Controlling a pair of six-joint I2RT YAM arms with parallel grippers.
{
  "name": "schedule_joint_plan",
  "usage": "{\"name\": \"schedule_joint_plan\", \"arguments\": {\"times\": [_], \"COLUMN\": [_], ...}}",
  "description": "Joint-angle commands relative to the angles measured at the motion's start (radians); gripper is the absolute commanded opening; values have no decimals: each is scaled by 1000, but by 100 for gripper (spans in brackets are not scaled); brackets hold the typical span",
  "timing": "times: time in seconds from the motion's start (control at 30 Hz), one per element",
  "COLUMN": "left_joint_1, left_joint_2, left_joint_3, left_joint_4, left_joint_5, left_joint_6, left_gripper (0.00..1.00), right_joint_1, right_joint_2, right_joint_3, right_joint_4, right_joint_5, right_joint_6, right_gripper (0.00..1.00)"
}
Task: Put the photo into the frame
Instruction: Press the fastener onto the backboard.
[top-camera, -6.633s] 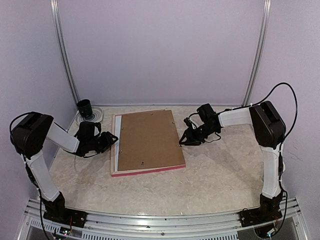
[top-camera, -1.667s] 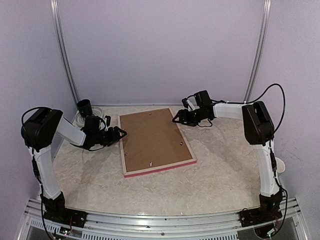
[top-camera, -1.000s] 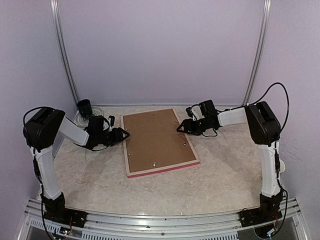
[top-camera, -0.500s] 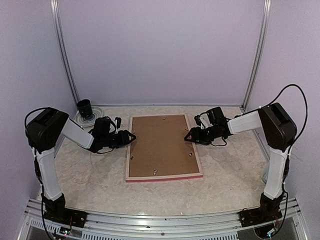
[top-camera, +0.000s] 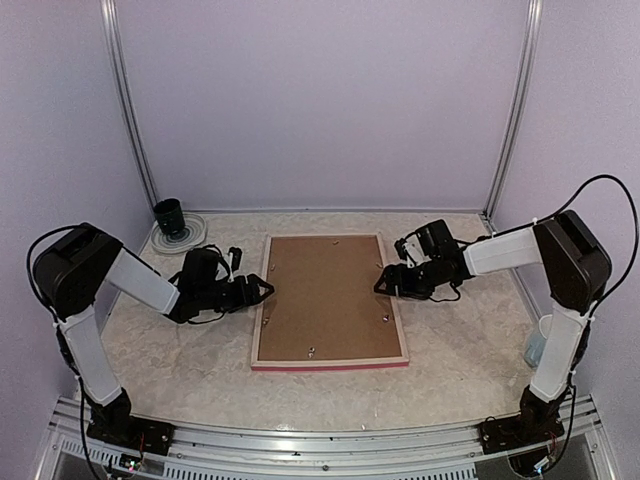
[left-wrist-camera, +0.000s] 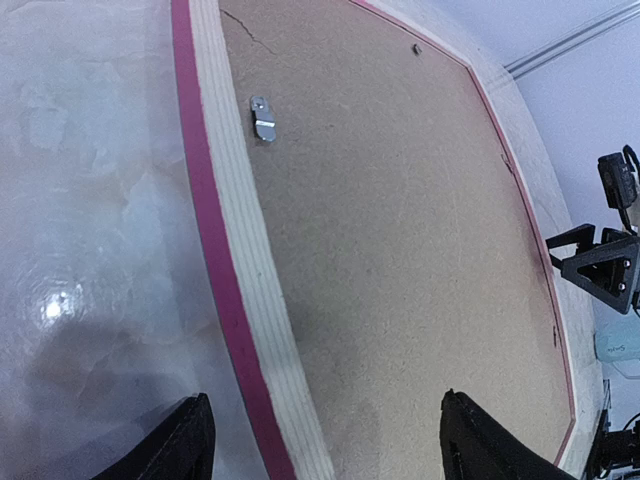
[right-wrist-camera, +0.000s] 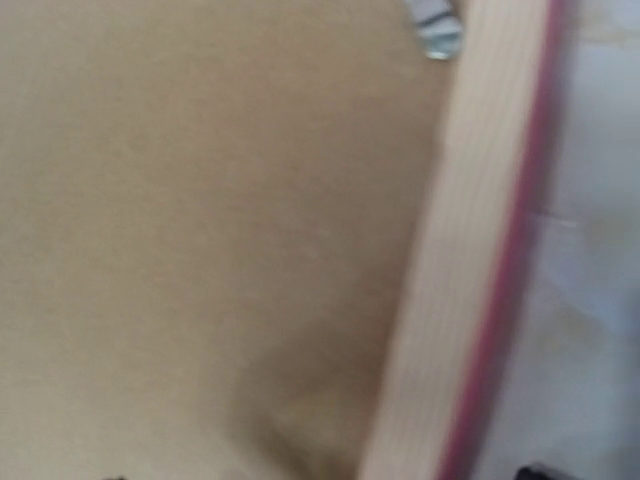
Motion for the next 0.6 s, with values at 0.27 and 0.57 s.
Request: {"name": "schedule_joint_plan", "arguments": {"times": [0.27, 0.57], "left_joint_1": [38, 37], "left_joint_2": [-56, -24], "left_joint_3": [-90, -69], "left_joint_4": [-5, -12], "left_joint_5": [-69, -53], "left_joint_6": [-6, -7], "left_gripper": [72, 71], "right_joint_1": [-54, -55], "right_joint_2": [29, 112], "right_joint_3": [159, 303], "right_joint_4": [-172, -235], "right_joint_5": [128, 200], "right_joint_6": [-28, -54], "right_gripper": [83, 81]}}
